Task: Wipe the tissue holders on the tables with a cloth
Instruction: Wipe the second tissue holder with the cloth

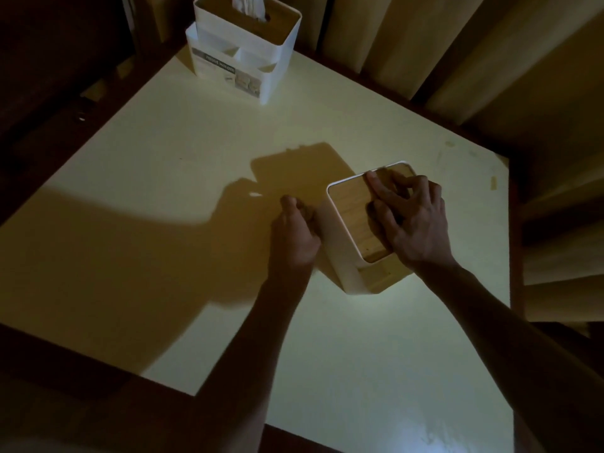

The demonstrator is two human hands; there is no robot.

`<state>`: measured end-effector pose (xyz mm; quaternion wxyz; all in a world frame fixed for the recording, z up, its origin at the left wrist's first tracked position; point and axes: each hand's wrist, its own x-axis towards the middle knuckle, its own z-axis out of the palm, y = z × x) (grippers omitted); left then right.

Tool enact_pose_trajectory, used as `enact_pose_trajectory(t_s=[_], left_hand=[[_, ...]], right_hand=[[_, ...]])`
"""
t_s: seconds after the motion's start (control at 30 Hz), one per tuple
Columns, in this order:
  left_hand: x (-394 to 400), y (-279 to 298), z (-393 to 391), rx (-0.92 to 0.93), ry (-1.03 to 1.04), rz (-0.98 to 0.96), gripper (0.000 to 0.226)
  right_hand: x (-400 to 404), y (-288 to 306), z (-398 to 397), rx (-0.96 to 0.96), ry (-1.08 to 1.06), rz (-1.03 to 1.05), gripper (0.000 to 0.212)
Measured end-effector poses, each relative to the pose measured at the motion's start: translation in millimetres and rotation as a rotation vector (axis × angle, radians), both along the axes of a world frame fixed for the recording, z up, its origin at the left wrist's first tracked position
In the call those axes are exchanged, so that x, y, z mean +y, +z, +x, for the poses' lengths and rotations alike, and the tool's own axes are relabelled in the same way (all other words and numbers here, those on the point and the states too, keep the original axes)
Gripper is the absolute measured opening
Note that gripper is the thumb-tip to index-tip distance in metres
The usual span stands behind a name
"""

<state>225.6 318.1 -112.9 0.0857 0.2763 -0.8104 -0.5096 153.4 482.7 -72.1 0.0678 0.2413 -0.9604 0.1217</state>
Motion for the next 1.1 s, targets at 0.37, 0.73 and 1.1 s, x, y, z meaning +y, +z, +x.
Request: enact_pose_trajectory(t_s=[0.37,0.73,1.1], left_hand=[[70,-16,82,0.194,-0.171,0.096,0.018],[12,-14,32,0.155,-0.068,0.121,0.008],[-36,-4,17,0.102,-0.186,0.207,0.014]], right_hand=[[-2,2,2,0.001,-0.004,-0.001,0.048],[-2,4,4,-0.023,-0.004,0.017,0.048],[-40,21,13,-0.141,-0.224,-0.097,0.041]])
